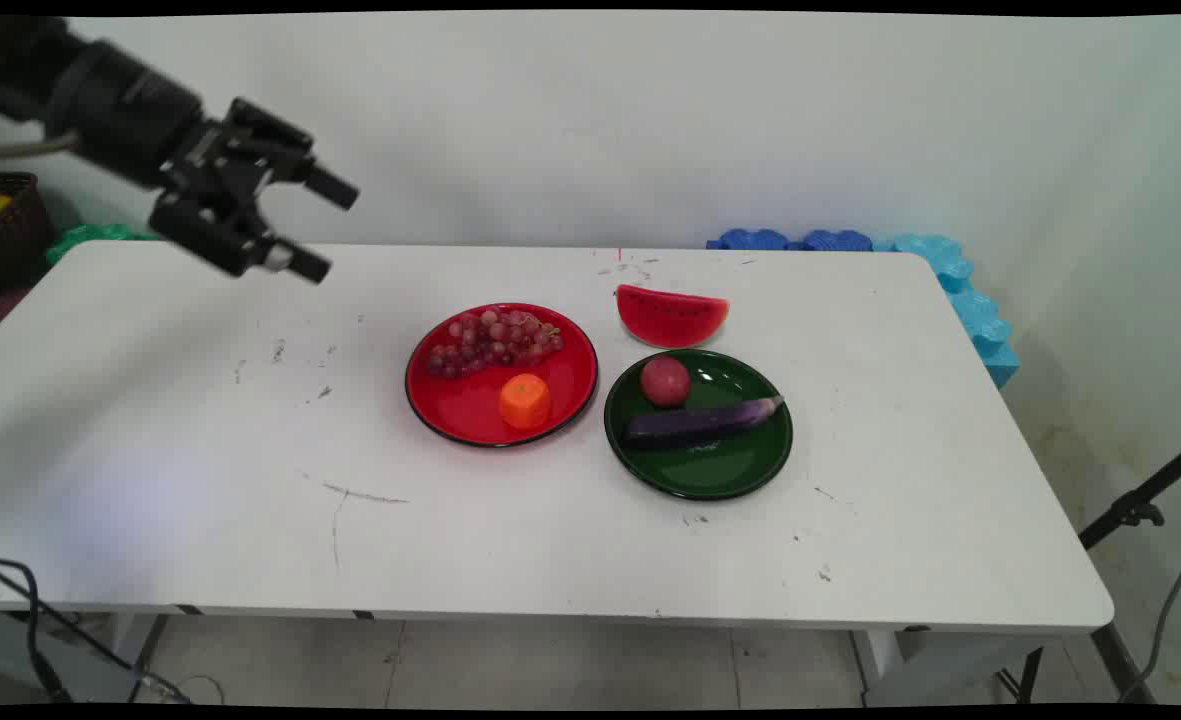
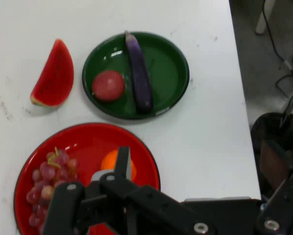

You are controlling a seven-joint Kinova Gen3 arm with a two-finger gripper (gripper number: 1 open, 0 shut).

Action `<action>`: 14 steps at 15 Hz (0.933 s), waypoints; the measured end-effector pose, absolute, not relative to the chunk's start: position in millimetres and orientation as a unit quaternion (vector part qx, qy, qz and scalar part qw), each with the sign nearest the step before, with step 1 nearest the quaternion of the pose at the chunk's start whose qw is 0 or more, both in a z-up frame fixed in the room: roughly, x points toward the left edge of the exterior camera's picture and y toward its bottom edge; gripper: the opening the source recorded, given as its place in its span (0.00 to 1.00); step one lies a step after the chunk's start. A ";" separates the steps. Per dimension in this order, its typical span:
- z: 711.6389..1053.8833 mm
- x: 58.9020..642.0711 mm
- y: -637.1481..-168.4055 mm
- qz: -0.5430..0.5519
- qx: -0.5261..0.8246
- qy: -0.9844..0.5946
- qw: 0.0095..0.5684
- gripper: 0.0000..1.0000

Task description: Pick up the eggplant from the green plate

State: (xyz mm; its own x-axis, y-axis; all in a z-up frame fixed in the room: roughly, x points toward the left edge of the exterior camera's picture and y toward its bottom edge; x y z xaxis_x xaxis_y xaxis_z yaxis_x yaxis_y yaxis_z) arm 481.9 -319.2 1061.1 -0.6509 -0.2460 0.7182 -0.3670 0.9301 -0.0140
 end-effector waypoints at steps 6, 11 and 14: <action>1086.2 411.7 -353.2 0.074 0.203 -0.904 0.368 1.00; 1085.6 354.2 -378.5 0.082 0.221 -0.903 0.360 1.00; 1075.9 315.5 -395.2 0.089 0.229 -0.904 0.349 1.00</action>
